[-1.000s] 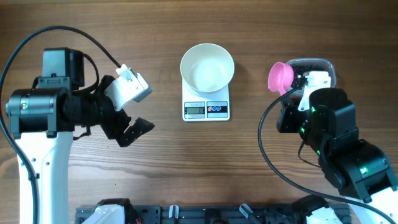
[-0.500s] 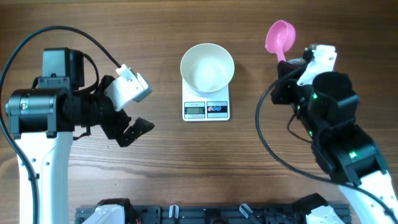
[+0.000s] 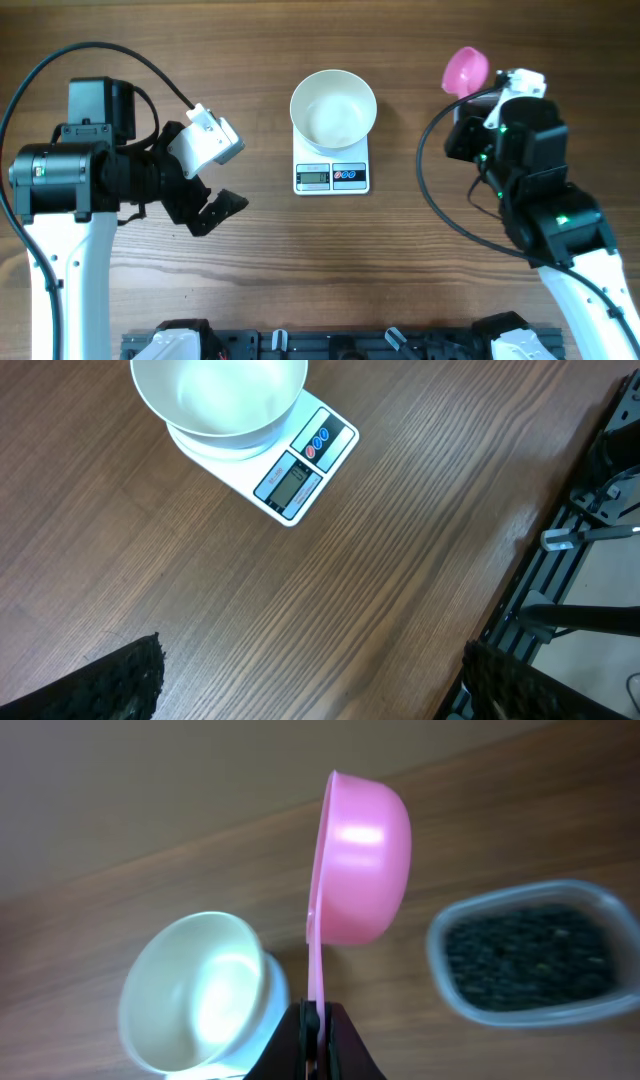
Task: Scoop item into bowl and weigh 150g on scale
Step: 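Raise the right gripper and position the scoop above the bean tub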
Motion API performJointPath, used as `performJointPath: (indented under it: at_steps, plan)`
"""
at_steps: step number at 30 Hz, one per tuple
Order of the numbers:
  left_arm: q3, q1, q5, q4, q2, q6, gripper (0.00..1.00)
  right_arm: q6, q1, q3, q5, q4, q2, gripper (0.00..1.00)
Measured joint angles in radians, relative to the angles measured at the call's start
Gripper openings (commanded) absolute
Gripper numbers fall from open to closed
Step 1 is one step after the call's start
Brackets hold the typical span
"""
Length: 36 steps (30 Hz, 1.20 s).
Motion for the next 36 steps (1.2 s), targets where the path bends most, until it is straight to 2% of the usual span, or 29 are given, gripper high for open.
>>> performJointPath:
  at_steps: [6,15,36]
  plan:
    - [0.0,0.0,0.0,0.0,-0.001,0.0,1.0,-0.122,-0.118,0.092,0.002,-0.129,0.005,0.04]
    - [0.0,0.0,0.0,0.0,-0.001,0.0,1.0,-0.295,-0.213,0.14,0.003,-0.166,0.087,0.04]
    - [0.0,0.0,0.0,0.0,-0.001,0.0,1.0,-0.541,-0.22,0.141,0.147,-0.235,0.393,0.04]
